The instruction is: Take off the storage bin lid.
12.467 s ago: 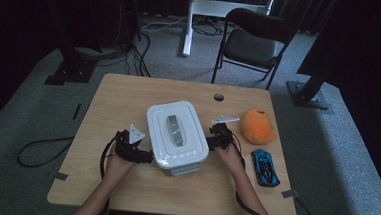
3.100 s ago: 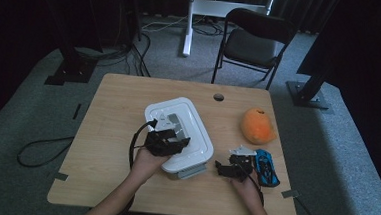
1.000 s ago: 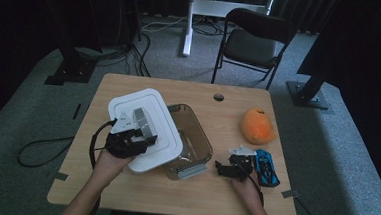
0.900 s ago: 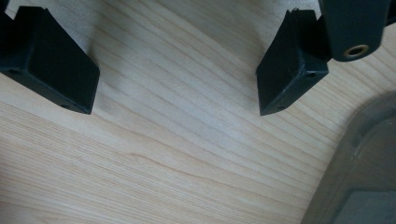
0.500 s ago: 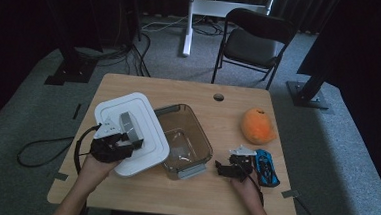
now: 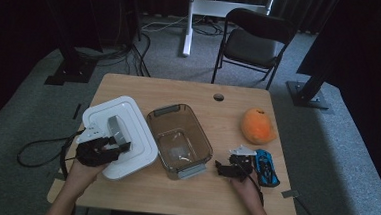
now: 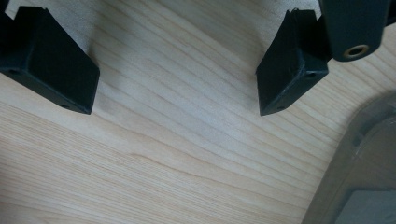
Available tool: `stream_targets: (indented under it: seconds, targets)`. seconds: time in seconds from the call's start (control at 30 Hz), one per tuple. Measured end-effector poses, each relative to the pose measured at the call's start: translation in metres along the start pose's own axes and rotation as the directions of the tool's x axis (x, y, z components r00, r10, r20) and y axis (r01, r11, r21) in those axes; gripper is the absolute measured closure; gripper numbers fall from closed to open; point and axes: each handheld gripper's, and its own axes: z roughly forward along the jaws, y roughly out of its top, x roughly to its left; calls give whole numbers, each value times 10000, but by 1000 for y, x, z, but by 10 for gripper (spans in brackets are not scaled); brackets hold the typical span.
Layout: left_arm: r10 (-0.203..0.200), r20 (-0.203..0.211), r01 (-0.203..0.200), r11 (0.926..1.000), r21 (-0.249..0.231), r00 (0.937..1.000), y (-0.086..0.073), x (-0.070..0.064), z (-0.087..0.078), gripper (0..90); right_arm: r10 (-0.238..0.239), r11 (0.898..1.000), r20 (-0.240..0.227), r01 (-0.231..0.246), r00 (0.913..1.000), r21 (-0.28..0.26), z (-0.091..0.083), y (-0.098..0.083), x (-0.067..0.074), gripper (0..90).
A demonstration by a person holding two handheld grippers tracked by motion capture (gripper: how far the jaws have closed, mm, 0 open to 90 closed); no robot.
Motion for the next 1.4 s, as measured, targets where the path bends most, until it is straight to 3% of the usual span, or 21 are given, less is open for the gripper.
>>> stream_targets:
  seconds: [0.53,0.73,0.9,1.03,1.4]
  targets:
    - [-314,174,306,9985,455,9994,-27,20,19,547,0,10000,11,0,10000,4,0,0,0,124]
    - [-153,664,125,9990,419,9977,-42,28,33,547,2,10000,11,-2,10000,5,0,0,0,124]
    - [-238,745,191,9978,641,9969,-51,34,45,547,2,10000,12,-2,10000,5,0,0,0,124]
    - [-351,1063,289,9978,592,9937,-57,38,51,547,1,10000,12,-1,10000,5,0,0,0,124]
    - [-504,1319,359,9933,1102,9900,-66,45,74,547,-10,10000,12,10,10000,0,0,0,0,124]
